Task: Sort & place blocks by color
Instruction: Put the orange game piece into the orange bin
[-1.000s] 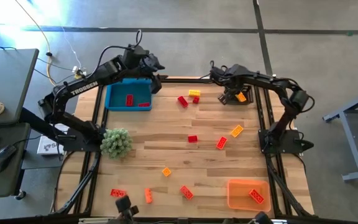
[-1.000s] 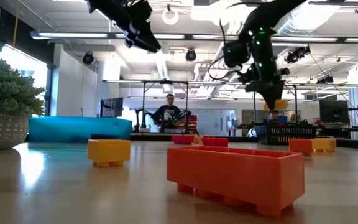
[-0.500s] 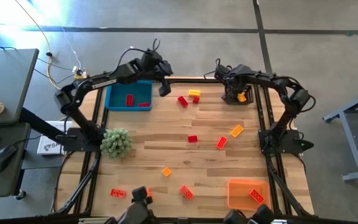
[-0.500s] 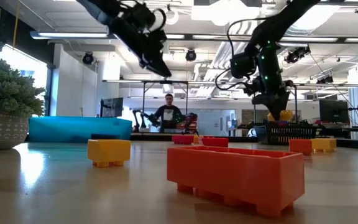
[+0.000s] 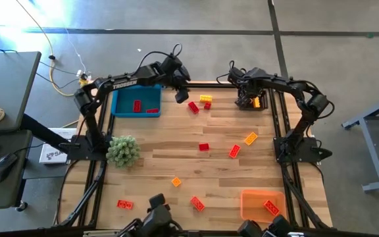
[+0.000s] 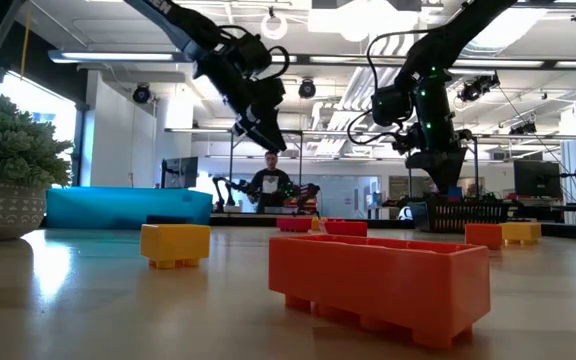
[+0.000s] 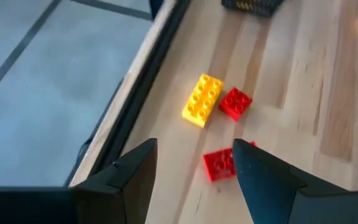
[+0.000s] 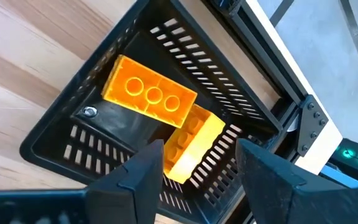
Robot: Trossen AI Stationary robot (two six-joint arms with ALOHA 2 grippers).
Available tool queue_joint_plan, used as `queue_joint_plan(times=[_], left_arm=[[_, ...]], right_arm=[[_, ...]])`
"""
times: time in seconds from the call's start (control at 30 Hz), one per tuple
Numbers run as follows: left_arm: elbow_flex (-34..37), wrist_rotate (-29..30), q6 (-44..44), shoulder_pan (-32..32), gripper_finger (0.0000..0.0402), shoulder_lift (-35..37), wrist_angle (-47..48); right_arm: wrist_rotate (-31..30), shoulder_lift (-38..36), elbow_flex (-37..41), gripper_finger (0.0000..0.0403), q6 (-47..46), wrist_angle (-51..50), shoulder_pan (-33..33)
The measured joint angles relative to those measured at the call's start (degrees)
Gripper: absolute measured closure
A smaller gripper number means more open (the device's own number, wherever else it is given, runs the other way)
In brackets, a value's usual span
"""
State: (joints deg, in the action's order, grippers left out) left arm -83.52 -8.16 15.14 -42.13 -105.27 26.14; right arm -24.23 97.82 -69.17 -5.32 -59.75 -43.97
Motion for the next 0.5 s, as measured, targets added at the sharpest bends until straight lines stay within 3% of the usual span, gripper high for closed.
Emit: queue_joint_plan(times=[0.3, 0.5], left_arm=[[-2.4, -1.3, 13.9, 0.7, 0.0204, -1.4, 1.8], [-2.4, -1.7, 13.4, 1.9, 0.0204, -1.4, 5.7]], right_arm=[[0.1, 0.0, 0.0, 0.0215, -0.1, 0.0, 0.0], [0.5, 0.0, 0.0, 0.0215, -0.6, 0.0, 0.0]])
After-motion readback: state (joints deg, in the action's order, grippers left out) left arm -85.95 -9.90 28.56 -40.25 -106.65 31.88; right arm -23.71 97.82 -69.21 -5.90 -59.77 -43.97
